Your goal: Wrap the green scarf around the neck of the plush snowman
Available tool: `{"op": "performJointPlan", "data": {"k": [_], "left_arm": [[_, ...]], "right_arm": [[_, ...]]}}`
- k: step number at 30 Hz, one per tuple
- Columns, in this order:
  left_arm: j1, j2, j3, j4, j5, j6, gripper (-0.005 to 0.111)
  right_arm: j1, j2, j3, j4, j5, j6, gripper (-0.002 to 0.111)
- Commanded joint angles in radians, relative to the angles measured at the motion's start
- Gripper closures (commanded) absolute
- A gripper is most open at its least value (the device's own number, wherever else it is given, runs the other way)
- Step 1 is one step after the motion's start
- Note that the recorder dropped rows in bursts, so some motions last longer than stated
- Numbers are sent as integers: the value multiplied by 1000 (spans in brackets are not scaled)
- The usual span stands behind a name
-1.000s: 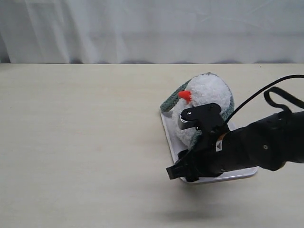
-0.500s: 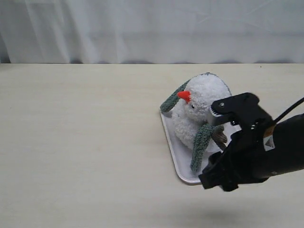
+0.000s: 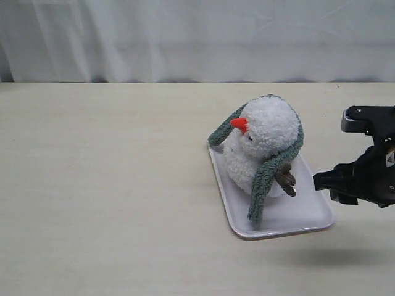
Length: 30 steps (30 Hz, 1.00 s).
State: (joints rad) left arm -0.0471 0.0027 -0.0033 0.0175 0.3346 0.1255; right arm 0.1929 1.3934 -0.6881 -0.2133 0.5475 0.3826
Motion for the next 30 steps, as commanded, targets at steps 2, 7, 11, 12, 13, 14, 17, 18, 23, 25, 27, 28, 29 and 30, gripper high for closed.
{"op": "performJointPlan", "data": {"k": [2, 7, 11, 12, 13, 14, 17, 18, 23, 25, 27, 28, 29, 30], "left_arm": [[2, -3, 3, -3, -11, 0, 107], [2, -3, 3, -3, -11, 0, 107], [2, -3, 3, -3, -11, 0, 107], [2, -3, 3, -3, -11, 0, 107], [2, -3, 3, -3, -11, 0, 107], [2, -3, 3, -3, -11, 0, 107], [2, -3, 3, -3, -11, 0, 107], [2, -3, 3, -3, -11, 0, 107], [2, -3, 3, -3, -11, 0, 107], [2, -3, 3, -3, -11, 0, 107], [2, -3, 3, -3, -9, 1, 107], [2, -3, 3, -3, -9, 1, 107], [2, -3, 3, -3, -9, 1, 107], [2, -3, 3, -3, -11, 1, 107]], "right_arm": [[-111, 149, 4, 68, -119, -84, 55], [-132, 267, 4, 65, -209, -92, 55], [-132, 339, 4, 68, -289, -102, 55], [-132, 357, 2, 68, -302, -102, 56], [-132, 375, 2, 68, -318, -110, 58], [-132, 392, 2, 68, -330, -115, 61], [-132, 432, 2, 57, -375, -140, 73], [-132, 444, 2, 55, -394, -161, 78], [-132, 466, 2, 55, -475, -319, 103], [-132, 466, 2, 56, -521, -392, 104], [-132, 466, 2, 56, -577, -455, 104], [-132, 466, 2, 56, -610, -478, 104], [-132, 466, 2, 45, -636, -508, 104], [-132, 466, 2, 18, -671, -527, 104]]}}
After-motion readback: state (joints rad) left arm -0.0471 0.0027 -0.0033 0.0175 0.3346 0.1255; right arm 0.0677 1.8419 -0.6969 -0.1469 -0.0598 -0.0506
